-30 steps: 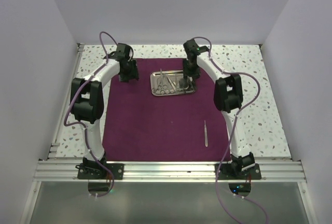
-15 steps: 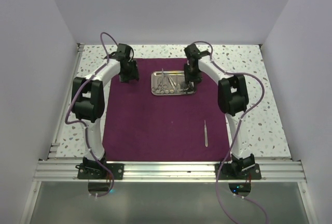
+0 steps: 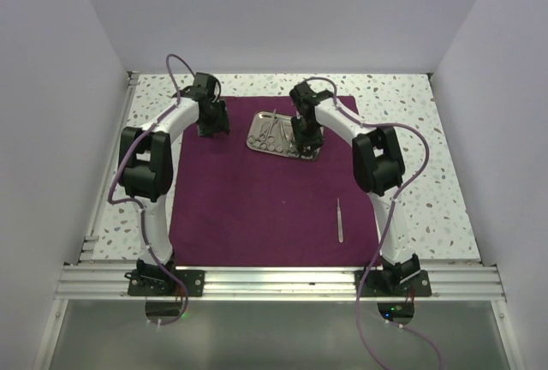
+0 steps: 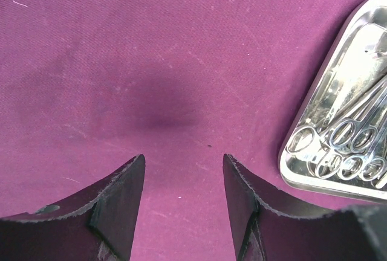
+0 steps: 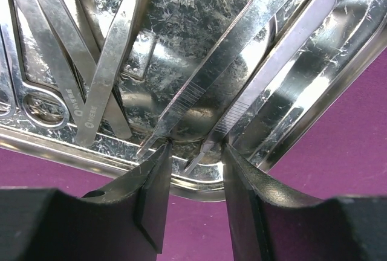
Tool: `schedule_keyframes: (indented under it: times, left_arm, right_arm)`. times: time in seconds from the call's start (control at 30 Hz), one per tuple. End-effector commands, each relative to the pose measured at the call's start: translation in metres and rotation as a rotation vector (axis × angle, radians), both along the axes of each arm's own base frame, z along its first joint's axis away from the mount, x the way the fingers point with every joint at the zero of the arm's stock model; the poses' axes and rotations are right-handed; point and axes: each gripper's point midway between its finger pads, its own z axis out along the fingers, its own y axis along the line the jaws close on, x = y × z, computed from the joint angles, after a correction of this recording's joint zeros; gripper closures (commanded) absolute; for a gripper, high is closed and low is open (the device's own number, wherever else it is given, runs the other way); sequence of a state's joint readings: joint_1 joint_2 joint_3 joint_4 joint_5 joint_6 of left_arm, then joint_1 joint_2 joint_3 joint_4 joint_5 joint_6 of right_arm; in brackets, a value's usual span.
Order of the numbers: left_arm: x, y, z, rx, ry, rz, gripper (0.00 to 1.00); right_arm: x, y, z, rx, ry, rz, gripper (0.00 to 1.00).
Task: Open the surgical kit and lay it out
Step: Pick up the medical item from the container.
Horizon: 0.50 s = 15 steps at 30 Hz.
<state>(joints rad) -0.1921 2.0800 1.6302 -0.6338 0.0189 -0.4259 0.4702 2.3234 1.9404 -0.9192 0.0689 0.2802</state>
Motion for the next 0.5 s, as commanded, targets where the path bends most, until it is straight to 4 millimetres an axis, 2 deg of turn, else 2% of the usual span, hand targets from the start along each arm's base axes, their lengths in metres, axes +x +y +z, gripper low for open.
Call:
schedule_keyframes:
  times: [0.0, 0.1, 0.17, 0.2, 0.23, 0.47]
  left_arm:
    - [0.005, 0.002, 0.007, -0.009, -0.027, -0.004, 0.42]
    - [0.004, 0.002, 0.007, -0.011, -0.027, -0.005, 0.42]
    - [0.004, 0.002, 0.007, -0.013, -0.028, -0.004, 0.42]
    - [0.004, 0.002, 0.007, -0.013, -0.028, -0.004, 0.42]
    - [0.003, 0.001, 0.007, -0.016, -0.027, -0.005, 0.42]
    - [-0.006, 0.002, 0.000, -0.021, -0.009, -0.005, 0.42]
  right_arm:
    - [-0.039, -0.016, -0.044, -0.086, 0.178, 0.007, 0.58]
    - [-0.045, -0.027, -0.048, -0.140, 0.191, -0.016, 0.60]
    - [-0.052, -0.034, -0.054, -0.168, 0.210, -0.037, 0.64]
    - [-0.055, -0.035, -0.056, -0.175, 0.220, -0.041, 0.68]
    - [-0.059, -0.037, -0.060, -0.179, 0.235, -0.054, 0.76]
    - [-0.082, -0.042, -0.084, -0.198, 0.321, -0.069, 0.94]
